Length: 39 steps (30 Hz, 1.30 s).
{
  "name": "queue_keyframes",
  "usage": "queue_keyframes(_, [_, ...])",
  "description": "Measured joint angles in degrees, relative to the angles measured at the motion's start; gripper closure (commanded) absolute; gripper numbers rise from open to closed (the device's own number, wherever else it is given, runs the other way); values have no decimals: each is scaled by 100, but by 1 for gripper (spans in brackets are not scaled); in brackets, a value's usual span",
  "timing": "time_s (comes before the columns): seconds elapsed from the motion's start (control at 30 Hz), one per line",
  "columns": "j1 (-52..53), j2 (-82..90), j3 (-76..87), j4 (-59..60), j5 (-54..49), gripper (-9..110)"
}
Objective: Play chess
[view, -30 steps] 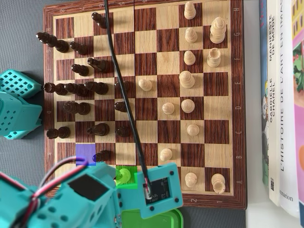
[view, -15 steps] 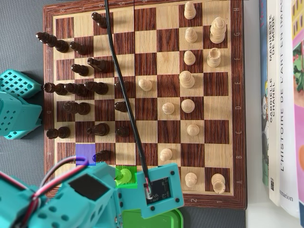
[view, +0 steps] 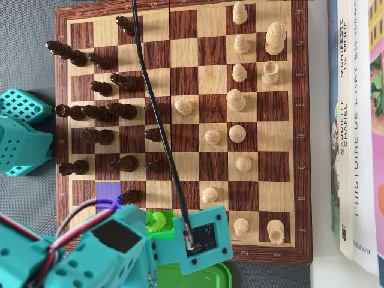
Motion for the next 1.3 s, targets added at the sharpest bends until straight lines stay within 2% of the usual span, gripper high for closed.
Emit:
queue_keyframes(0.2, [0,-9,0,0,0,91])
queue_keyframes(1.3, [-105,308,0,281,0,88])
